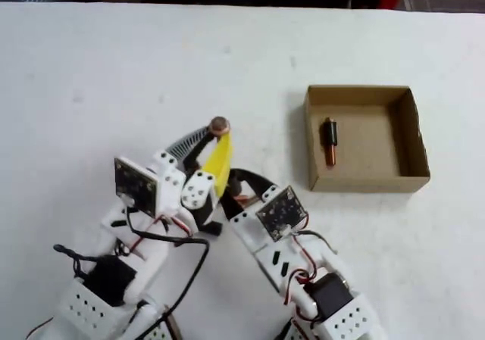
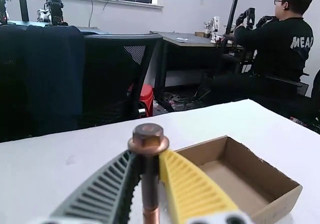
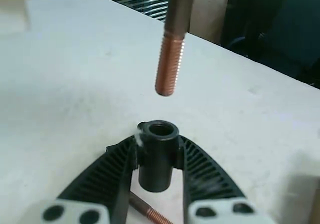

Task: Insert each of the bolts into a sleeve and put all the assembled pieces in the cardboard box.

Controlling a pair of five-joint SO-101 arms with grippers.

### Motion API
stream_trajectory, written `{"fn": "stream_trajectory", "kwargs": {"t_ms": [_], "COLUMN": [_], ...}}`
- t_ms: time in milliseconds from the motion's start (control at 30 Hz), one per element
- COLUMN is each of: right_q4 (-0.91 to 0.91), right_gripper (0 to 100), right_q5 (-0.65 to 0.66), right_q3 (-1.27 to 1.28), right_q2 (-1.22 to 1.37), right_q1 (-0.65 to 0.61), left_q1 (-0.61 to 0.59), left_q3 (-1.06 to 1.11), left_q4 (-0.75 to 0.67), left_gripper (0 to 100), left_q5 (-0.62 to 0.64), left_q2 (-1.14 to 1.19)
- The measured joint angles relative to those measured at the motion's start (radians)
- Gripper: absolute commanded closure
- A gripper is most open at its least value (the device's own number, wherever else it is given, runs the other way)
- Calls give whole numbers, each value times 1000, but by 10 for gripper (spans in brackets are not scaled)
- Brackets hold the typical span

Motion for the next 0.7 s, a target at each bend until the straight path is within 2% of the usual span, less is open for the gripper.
{"fn": "stream_trajectory", "kwargs": {"t_ms": [133, 333, 700], "right_q4": [0, -15, -20], "right_gripper": [978, 978, 978], "right_q5": [0, 0, 0], "right_q3": [0, 0, 0], "right_q2": [0, 0, 0], "right_q1": [0, 0, 0], "left_q1": [-2, -2, -2], "left_q3": [0, 0, 0], "left_q4": [-8, -8, 29], "left_gripper": [977, 977, 977], "left_q5": [14, 130, 146], "left_q2": [0, 0, 0]}}
